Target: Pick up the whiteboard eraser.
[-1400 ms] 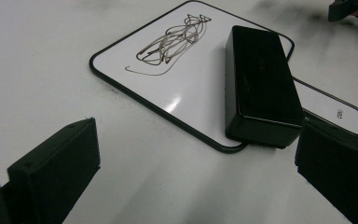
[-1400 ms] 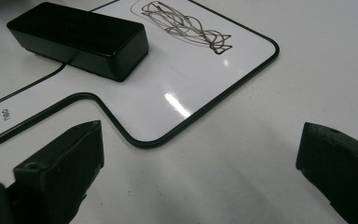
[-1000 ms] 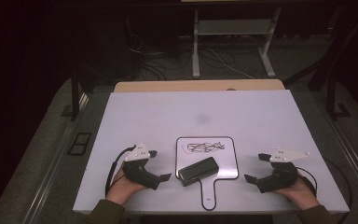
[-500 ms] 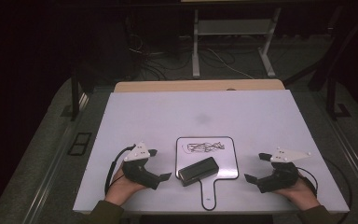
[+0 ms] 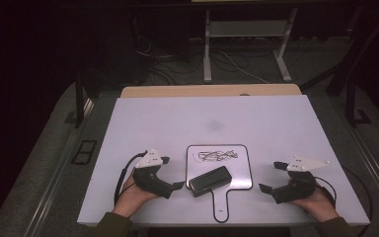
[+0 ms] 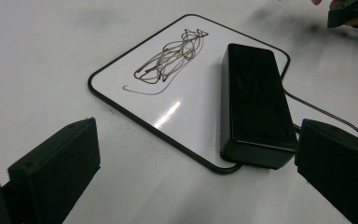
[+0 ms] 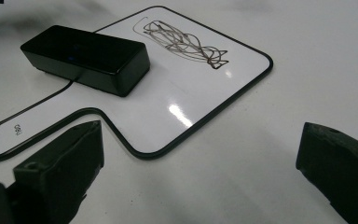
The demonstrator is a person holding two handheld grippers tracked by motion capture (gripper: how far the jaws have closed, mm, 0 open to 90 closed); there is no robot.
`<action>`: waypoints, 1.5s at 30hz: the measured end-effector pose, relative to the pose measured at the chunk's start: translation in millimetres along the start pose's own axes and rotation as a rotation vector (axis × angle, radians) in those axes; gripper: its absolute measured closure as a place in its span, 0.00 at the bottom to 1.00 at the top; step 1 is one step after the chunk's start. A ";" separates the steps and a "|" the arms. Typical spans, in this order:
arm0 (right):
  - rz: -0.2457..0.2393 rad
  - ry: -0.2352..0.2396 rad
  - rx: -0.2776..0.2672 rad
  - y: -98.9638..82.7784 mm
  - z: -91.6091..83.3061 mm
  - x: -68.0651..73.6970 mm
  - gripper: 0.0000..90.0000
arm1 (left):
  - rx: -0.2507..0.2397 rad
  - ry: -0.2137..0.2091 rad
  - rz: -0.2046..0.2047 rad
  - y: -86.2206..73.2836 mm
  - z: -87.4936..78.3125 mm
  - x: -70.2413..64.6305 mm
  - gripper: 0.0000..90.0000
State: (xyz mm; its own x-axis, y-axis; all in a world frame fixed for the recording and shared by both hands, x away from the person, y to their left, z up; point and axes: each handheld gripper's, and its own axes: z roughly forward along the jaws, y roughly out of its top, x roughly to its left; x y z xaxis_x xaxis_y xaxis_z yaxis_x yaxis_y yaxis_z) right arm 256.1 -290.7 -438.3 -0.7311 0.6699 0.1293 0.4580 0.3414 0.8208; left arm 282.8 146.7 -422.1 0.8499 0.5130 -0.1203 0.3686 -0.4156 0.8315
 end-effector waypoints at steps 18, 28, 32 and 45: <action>0.032 0.028 -0.006 0.1 2.2 -2.2 0.00 | 0.000 -0.029 0.015 15.5 14.4 -5.1 0.00; 0.027 0.030 -0.003 1.5 7.9 -6.5 0.00 | -0.001 -0.038 0.026 20.0 17.6 -6.4 0.00; 0.025 0.032 -0.003 1.5 7.7 -6.1 0.00 | 0.001 -0.041 0.030 22.1 19.8 -7.6 0.00; 0.030 0.029 -0.009 2.0 6.2 -5.4 0.00 | 0.003 -0.059 0.051 35.5 33.6 -14.9 0.00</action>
State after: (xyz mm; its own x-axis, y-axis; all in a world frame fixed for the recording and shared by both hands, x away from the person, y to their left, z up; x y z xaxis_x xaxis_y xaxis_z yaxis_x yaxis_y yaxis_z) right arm 264.1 -289.6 -440.8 -0.7317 0.6602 0.1696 0.4752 0.3155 0.8214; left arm 295.9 99.1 -409.0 0.8880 0.4466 -0.1098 0.3256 -0.4420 0.8358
